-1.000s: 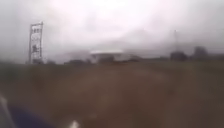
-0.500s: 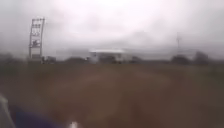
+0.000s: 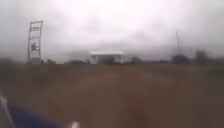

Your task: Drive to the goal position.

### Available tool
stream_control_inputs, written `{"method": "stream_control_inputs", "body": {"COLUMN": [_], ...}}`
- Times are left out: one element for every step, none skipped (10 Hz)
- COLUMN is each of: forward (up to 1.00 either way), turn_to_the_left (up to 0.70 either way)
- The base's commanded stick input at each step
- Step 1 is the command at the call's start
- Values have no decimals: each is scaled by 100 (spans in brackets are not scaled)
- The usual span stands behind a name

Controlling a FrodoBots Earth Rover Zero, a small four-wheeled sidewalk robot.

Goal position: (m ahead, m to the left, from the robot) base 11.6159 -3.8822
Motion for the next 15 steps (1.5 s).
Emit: {"method": "stream_control_inputs", "body": {"forward": [70, 70, 70, 70, 70, 70, 70, 70, 70, 70, 70, 70, 70, 70, 70], "turn_to_the_left": [0, 0, 0, 0, 0, 0, 0, 0, 0, 0, 0, 0, -35, -35, -35]}}
